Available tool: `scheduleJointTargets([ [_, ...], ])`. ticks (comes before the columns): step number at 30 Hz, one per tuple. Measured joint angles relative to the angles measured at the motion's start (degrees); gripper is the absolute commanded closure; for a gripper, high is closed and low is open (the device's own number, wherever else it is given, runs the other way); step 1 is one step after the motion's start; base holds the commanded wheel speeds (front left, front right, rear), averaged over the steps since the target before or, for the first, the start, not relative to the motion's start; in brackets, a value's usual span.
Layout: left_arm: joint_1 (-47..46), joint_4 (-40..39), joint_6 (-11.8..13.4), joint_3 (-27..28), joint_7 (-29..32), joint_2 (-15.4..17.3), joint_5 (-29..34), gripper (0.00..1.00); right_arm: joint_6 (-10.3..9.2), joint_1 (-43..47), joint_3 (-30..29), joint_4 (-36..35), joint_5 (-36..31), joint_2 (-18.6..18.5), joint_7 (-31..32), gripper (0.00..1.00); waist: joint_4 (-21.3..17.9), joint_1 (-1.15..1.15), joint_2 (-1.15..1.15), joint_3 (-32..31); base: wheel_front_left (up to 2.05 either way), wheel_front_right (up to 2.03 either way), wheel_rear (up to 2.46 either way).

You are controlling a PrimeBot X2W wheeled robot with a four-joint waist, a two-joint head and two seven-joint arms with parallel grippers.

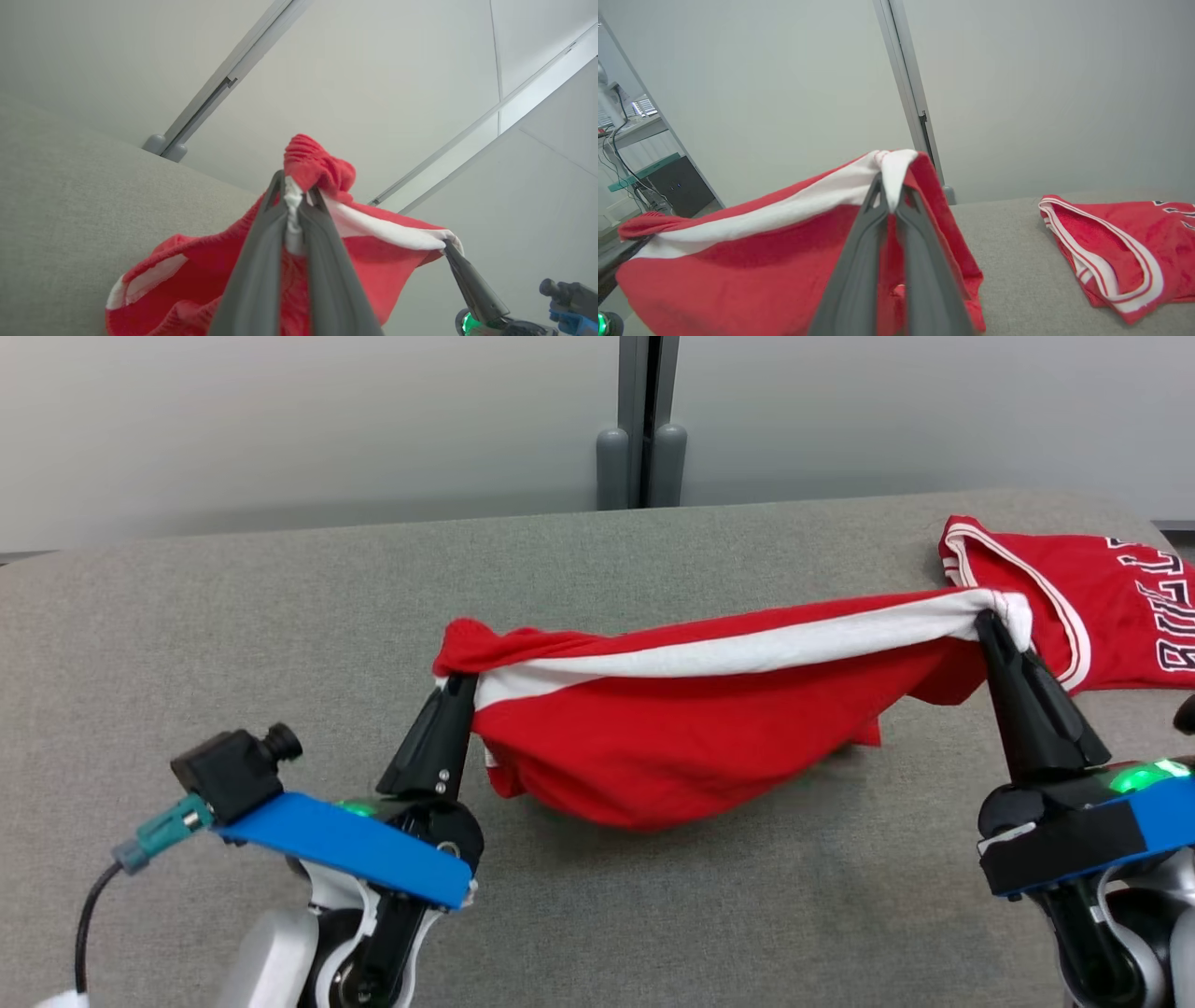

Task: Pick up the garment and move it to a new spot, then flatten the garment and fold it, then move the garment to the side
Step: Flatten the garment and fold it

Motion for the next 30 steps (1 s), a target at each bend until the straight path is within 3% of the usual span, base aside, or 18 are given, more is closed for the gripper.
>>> scheduleJointTargets([
  [3, -3.4, -3.0, 1.0, 0.2, 4.6, 0.2, -3.2, 1.00, 0.00, -1.2, -0.6, -3.9, 0.6, 0.0, 3.6, 1.00, -0.3, 0.00, 0.00, 1.4, 0.00, 0.00, 0.00],
  [6, -9.5, -2.9, 2.4, 1.0, 9.0, 1.0, -5.3, 1.00, 0.00, -7.1, -0.1, -3.4, 0.6, 0.0, 7.4, 1.00, -0.8, 0.01, 0.00, 3.4, 0.00, 0.00, 0.00],
  [11, -22.0, 3.9, 5.6, 4.7, 12.6, 2.4, -6.4, 1.00, 0.00, -22.0, 2.1, 5.6, -2.4, 0.0, 11.2, 1.00, -2.8, 0.02, 0.01, 8.0, 0.00, 0.00, 0.00],
  [13, -27.2, 7.1, 6.6, 6.0, 12.8, 2.9, -6.2, 1.00, 0.00, -28.8, 3.8, 10.2, -6.9, -1.5, 10.5, 1.00, -3.8, 0.02, 0.01, 10.0, 0.00, 0.00, 0.00],
  [17, -37.6, 13.7, 7.1, 7.1, 12.1, 6.0, -1.9, 1.00, 0.02, -41.8, 6.9, 20.7, -12.9, -2.6, 5.6, 1.00, -5.6, 0.03, 0.01, 14.0, 0.00, 0.00, 0.00],
  [22, -48.8, 21.2, 7.0, 9.2, 8.2, 6.6, 0.3, 1.00, 0.08, -56.3, 7.2, 32.6, -16.0, -1.5, -4.1, 1.00, -7.3, 0.03, 0.02, 17.1, 0.00, 0.00, 0.00],
  [30, -59.5, 29.6, 2.2, 10.6, -2.3, 6.1, 3.4, 1.00, 0.27, -70.1, 4.0, 44.3, -19.0, 0.1, -17.7, 1.00, -8.2, 0.01, 0.02, 18.3, 0.00, 0.00, 0.00],
])
